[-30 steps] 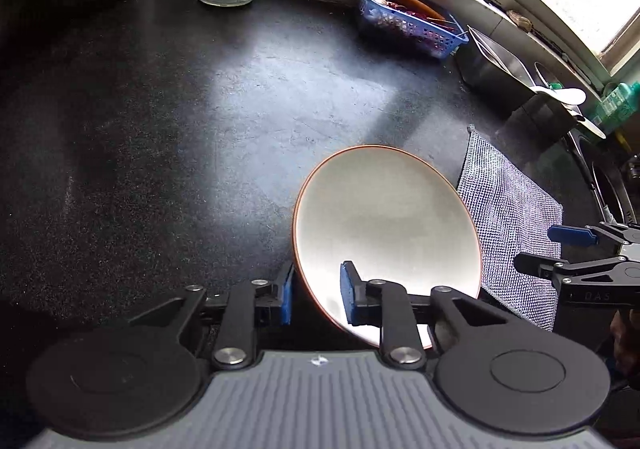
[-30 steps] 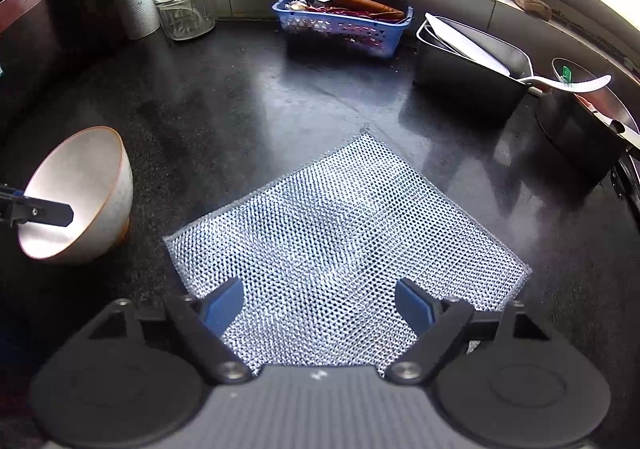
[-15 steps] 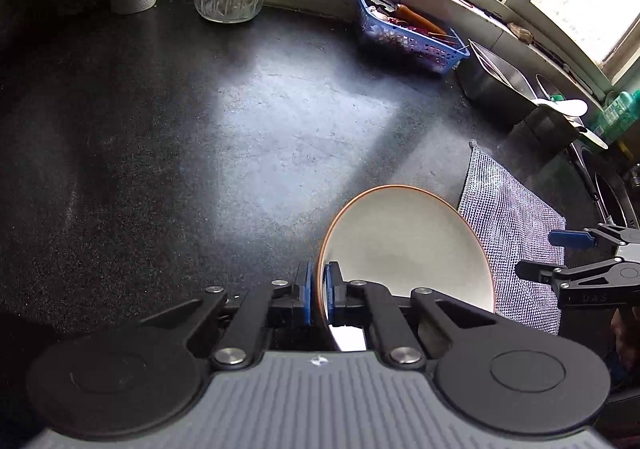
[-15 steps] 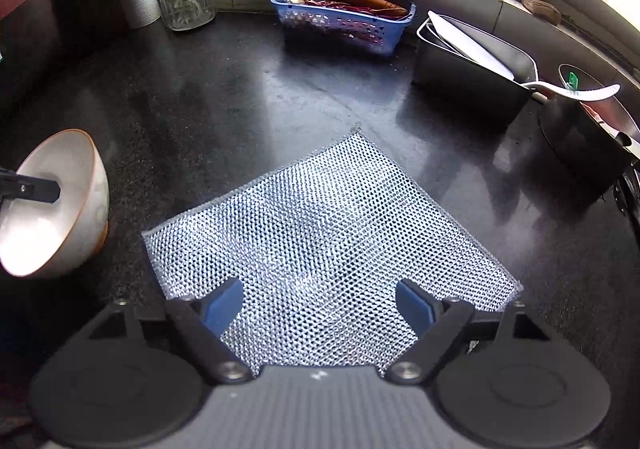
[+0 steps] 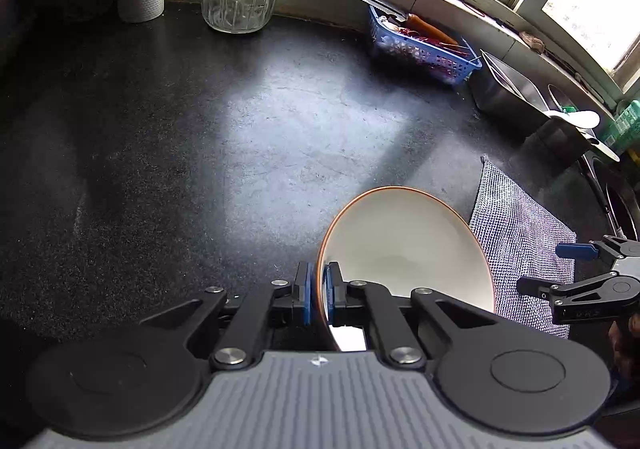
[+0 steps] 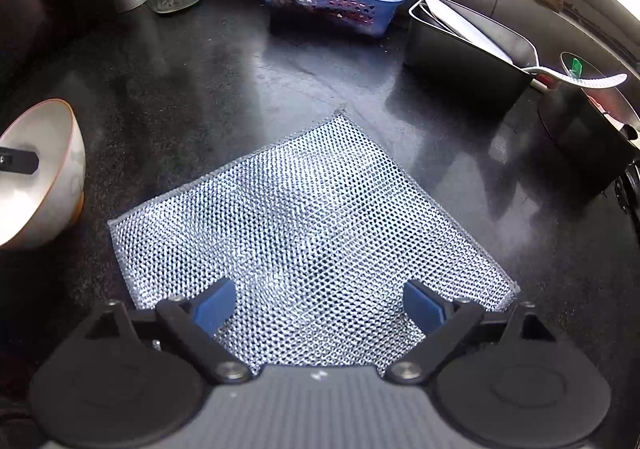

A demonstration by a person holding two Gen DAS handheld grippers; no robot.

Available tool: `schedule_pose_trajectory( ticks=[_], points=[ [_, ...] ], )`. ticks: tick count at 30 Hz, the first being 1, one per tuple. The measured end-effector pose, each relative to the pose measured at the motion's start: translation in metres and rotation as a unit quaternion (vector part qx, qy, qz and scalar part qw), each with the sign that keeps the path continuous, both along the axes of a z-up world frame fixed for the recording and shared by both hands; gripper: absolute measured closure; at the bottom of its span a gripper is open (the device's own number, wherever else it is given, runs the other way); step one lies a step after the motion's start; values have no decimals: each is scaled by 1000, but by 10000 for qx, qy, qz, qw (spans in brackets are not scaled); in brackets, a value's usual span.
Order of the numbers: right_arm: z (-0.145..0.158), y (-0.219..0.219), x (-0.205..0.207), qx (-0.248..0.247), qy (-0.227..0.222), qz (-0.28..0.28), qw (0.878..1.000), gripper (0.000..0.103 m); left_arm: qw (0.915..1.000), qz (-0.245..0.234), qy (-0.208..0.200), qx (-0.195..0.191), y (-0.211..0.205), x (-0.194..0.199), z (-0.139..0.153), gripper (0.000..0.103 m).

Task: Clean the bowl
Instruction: 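Lower the right gripper onto the mesh cloth edge and close on it, then lift the mesh cloth with the right gripper toward the bowl held by the left gripper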

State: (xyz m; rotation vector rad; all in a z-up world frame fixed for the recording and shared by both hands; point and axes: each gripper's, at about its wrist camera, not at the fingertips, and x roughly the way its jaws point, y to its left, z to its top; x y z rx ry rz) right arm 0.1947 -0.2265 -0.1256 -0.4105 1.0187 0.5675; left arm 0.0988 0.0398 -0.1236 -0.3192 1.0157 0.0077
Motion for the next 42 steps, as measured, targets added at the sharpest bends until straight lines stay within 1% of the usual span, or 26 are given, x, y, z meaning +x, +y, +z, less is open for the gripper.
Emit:
schedule_pose_trajectory(
  ticks=[5, 8, 12, 14, 18, 20, 22, 23, 24, 25, 26, 27, 28, 29, 30, 31, 32, 34, 38, 42],
  points=[
    [-4, -3, 7, 20, 83, -197, 9998, 0, 10000, 6, 27, -30, 1, 1, -2, 97],
    [-6, -7, 12, 150, 259, -320, 9990, 0, 10000, 12, 44, -45, 1, 1, -2, 97],
    [-6, -5, 10, 128, 270, -315, 9991, 0, 10000, 12, 58, -59, 2, 1, -3, 97],
    [-5, -5, 8, 139, 278, -316, 9990, 2, 10000, 3, 67, -62, 2, 1, -3, 97],
    [-3, -3, 3, 171, 234, -226, 9993, 11, 10000, -14, 75, -57, 2, 2, -3, 97],
    [-2, -1, 1, 183, 234, -180, 9994, 14, 9999, -21, 80, -59, 1, 2, -3, 97],
    [-1, -1, 1, 206, 224, -99, 9995, 20, 9999, -30, 86, -61, 0, 2, -4, 97],
    [-1, 0, 0, 212, 214, -60, 9995, 21, 9999, -34, 88, -66, 1, 2, -4, 97],
    [-1, 0, -1, 221, 206, -25, 9995, 25, 9999, -32, 88, -66, 1, 2, -4, 97],
    [0, 1, -2, 232, 195, 18, 9995, 36, 9999, -31, 91, -61, 0, 1, -4, 97],
    [2, 2, -3, 250, 171, 53, 9995, 42, 9999, -32, 93, -62, 0, 1, -4, 97],
    [3, 2, -4, 275, 142, 68, 9995, 53, 9999, -33, 95, -61, 0, 1, -5, 97],
    [4, 3, -5, 292, 122, 83, 9995, 59, 9999, -39, 96, -57, 0, 1, -5, 97],
    [5, 3, -4, 302, 107, 108, 9994, 71, 9999, -44, 98, -52, 0, 1, -5, 97],
    [6, 5, -4, 296, 103, 134, 9994, 75, 9999, -50, 100, -47, 0, 1, -4, 97],
    [7, 6, -5, 286, 113, 163, 9994, 87, 9999, -56, 101, -42, -1, 1, -4, 97],
    [7, 7, -6, 295, 135, 194, 9993, 92, 9999, -62, 101, -43, -1, 1, -4, 97],
    [8, 9, -5, 343, 193, 236, 9989, 98, 9999, -77, 103, -47, -1, 1, -5, 97],
    [11, 9, -6, 487, 253, 287, 9981, 99, 9999, -107, 104, -59, 0, 0, -5, 97],
    [21, 11, -13, 631, 200, 389, 9970, 99, 9999, -118, 79, -75, 0, -2, -5, 97]
  ],
)
